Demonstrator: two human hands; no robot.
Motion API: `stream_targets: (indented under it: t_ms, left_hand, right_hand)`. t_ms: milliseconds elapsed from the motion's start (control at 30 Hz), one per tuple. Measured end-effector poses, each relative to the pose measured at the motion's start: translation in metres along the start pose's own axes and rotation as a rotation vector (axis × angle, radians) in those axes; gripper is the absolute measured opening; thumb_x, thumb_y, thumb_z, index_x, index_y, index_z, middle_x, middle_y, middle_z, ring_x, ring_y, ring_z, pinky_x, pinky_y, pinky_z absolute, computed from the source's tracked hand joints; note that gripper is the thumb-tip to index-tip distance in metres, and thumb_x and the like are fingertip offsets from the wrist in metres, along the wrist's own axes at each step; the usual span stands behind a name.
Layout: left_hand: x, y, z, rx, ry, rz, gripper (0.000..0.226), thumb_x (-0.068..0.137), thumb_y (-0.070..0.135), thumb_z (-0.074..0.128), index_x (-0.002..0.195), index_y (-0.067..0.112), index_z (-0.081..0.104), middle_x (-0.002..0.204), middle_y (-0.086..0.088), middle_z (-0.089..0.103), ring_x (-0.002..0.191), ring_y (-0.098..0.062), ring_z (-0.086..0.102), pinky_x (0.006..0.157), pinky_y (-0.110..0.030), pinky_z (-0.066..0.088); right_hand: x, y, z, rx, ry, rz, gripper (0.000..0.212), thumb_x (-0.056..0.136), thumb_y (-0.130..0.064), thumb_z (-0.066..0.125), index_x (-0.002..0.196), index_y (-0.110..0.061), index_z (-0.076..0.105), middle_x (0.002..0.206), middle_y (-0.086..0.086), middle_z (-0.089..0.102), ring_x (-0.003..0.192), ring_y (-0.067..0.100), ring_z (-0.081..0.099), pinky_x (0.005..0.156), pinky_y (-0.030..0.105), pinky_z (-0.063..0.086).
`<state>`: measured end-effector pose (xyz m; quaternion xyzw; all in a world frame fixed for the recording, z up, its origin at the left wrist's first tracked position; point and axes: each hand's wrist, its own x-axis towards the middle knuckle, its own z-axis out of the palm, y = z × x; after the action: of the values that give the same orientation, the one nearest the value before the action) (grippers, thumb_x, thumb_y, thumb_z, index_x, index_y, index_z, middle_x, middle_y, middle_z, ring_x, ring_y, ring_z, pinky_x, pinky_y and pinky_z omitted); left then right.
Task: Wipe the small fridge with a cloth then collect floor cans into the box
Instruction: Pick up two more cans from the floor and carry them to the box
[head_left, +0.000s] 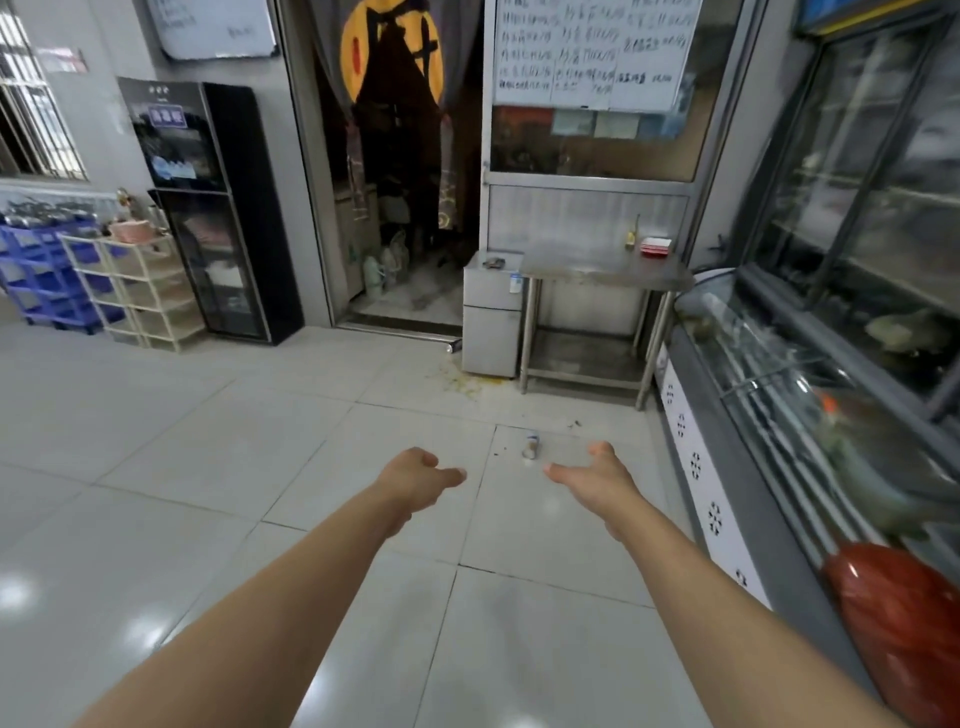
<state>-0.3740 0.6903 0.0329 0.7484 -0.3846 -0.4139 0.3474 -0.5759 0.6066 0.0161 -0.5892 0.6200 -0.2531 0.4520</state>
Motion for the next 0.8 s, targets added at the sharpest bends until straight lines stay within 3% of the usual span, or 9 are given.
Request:
stream_targets:
  t_ms: [200,367,567,667,733,800]
  left_hand:
    - [0.132,0.053,0.0,0.002,0.0,-0.013,0.06,0.087,0.036,0.063,0.136,0.01,0.04,0.129,-0.01,0.054,0.109,-0.022,0.057,0.086,-0.035,0.04]
    - [0.229,0.089,-0.001,-0.017,-0.012,-0.029,0.059,0.086,0.035,0.064,0.135,0.01,0.042,0.129,-0.01,0.054,0.108,-0.022,0.057,0.085,-0.033,0.04]
    - [0.352,0.119,-0.009,-0.052,-0.041,-0.036,0.059,0.086,0.035,0.065,0.134,0.01,0.042,0.124,-0.007,0.054,0.107,-0.021,0.058,0.083,-0.034,0.04]
    - [0.419,0.132,-0.016,-0.046,-0.069,-0.023,0.059,0.086,0.036,0.064,0.134,0.01,0.042,0.122,-0.006,0.054,0.106,-0.02,0.058,0.081,-0.034,0.039]
    - [0.467,0.141,-0.021,-0.042,-0.085,-0.024,0.06,0.086,0.037,0.063,0.135,0.01,0.041,0.121,-0.006,0.054,0.105,-0.02,0.058,0.081,-0.034,0.039]
    - [0.513,0.154,-0.027,-0.024,-0.113,-0.039,0.06,0.086,0.037,0.063,0.135,0.01,0.041,0.121,-0.006,0.055,0.106,-0.021,0.058,0.08,-0.034,0.039]
  right_hand:
    - [0.138,-0.035,0.0,0.037,-0.036,0.018,0.05,0.079,-0.036,0.071,0.109,-0.021,0.034,0.116,0.001,0.048,0.096,0.017,0.046,0.079,0.028,0.037]
    - [0.239,-0.065,0.005,0.025,-0.049,0.039,0.07,0.078,-0.034,0.072,0.132,-0.013,0.032,0.119,-0.001,0.045,0.096,0.016,0.044,0.08,0.027,0.037]
    - [0.357,-0.092,0.023,0.009,-0.037,0.06,0.079,0.079,-0.034,0.071,0.139,-0.012,0.027,0.116,0.001,0.045,0.09,0.013,0.052,0.079,0.027,0.037]
    - [0.416,-0.107,0.037,0.012,-0.002,0.092,0.077,0.08,-0.033,0.07,0.14,-0.012,0.026,0.111,0.001,0.041,0.063,-0.001,0.045,0.058,0.02,0.037]
    - [0.457,-0.117,0.046,0.021,0.024,0.116,0.076,0.081,-0.033,0.069,0.14,-0.012,0.027,0.104,0.0,0.043,0.061,-0.003,0.044,0.05,0.016,0.033]
    - [0.494,-0.13,0.052,0.025,0.029,0.139,0.075,0.082,-0.033,0.069,0.14,-0.012,0.026,0.097,-0.001,0.048,0.066,0.003,0.051,0.052,0.016,0.035]
